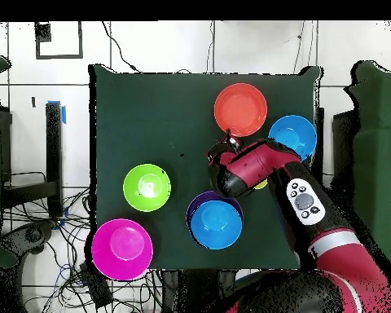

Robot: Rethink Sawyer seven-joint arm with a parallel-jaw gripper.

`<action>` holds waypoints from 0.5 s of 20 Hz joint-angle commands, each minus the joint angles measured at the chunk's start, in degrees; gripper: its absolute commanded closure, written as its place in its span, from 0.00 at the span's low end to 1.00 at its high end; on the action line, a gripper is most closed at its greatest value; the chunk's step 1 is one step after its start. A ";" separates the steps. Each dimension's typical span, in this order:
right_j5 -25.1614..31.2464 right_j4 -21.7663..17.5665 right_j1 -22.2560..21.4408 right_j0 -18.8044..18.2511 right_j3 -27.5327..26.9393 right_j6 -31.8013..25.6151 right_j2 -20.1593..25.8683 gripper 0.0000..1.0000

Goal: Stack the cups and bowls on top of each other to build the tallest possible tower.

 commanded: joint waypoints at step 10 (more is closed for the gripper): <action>3.24 -7.05 1.97 4.63 -1.17 -10.50 -2.13 0.00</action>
